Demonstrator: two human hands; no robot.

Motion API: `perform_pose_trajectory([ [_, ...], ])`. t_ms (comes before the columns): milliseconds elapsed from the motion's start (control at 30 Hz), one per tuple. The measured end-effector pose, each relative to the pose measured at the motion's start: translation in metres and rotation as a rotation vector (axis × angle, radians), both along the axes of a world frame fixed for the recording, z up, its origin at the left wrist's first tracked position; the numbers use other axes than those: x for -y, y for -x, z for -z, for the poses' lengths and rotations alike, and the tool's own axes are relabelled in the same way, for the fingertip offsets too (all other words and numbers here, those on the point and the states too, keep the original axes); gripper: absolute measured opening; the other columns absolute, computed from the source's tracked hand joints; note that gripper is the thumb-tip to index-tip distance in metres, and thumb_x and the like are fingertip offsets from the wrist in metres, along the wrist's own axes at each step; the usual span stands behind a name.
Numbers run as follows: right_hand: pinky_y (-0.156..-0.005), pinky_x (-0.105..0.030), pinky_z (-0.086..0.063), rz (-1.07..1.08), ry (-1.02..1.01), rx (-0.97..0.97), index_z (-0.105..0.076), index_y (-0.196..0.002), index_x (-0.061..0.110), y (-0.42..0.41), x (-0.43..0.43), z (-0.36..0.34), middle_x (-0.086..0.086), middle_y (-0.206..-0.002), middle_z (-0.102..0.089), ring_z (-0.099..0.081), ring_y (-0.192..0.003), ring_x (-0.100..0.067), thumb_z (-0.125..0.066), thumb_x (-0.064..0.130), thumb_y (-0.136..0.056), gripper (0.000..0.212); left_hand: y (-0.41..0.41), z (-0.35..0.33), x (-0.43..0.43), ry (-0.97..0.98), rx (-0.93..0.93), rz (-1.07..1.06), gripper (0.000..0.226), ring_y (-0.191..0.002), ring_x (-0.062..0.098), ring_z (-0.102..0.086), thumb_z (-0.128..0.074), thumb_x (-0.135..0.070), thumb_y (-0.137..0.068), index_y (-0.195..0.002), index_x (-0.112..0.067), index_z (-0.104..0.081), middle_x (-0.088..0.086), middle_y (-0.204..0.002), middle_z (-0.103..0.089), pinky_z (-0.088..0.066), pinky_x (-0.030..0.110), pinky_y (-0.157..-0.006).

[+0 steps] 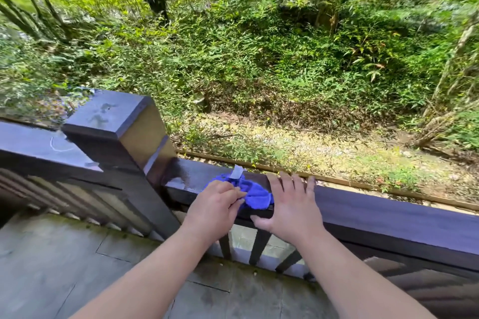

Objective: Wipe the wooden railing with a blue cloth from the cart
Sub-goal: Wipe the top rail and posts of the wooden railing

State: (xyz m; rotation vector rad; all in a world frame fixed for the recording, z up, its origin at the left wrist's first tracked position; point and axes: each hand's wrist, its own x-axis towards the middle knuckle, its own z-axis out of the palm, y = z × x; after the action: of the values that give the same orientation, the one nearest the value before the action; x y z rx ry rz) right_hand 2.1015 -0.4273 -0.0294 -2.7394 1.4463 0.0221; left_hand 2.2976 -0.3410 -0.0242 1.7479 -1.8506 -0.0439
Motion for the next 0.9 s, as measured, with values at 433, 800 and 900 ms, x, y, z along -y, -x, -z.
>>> perform_pose_trajectory([
  [433,-0.120,-0.068,-0.011,0.002,0.049,0.016,-0.029,-0.157,0.025,-0.055,-0.009,0.003,-0.007,-0.155,-0.043,-0.033,-0.144,-0.034,-0.034,0.093,-0.073,0.108,-0.102,0.007,-0.032,0.020,0.067,-0.153,0.017,-0.096,0.026,-0.059,-0.069,-0.017,-0.089,-0.104,-0.013,-0.074,0.001,-0.096,-0.070,-0.049,0.040,-0.089],
  [800,-0.118,-0.068,-0.022,0.010,0.119,0.017,-0.039,-0.153,0.022,-0.057,-0.013,0.005,-0.009,-0.143,-0.053,-0.045,-0.132,-0.035,-0.041,0.091,-0.073,0.105,-0.094,0.007,-0.038,0.009,0.162,-0.232,0.017,-0.091,0.029,-0.059,-0.070,-0.013,-0.087,-0.103,-0.010,-0.074,0.004,-0.092,-0.070,-0.053,0.040,-0.085],
  [900,-0.118,-0.067,-0.021,0.014,0.123,0.014,-0.037,-0.154,0.023,-0.056,-0.013,0.005,-0.009,-0.142,-0.052,-0.044,-0.131,-0.035,-0.041,0.091,-0.074,0.105,-0.090,0.002,-0.035,-0.039,0.134,-0.267,0.017,-0.094,0.026,-0.060,-0.070,-0.016,-0.087,-0.102,-0.012,-0.075,0.001,-0.094,-0.071,-0.052,0.037,-0.088],
])
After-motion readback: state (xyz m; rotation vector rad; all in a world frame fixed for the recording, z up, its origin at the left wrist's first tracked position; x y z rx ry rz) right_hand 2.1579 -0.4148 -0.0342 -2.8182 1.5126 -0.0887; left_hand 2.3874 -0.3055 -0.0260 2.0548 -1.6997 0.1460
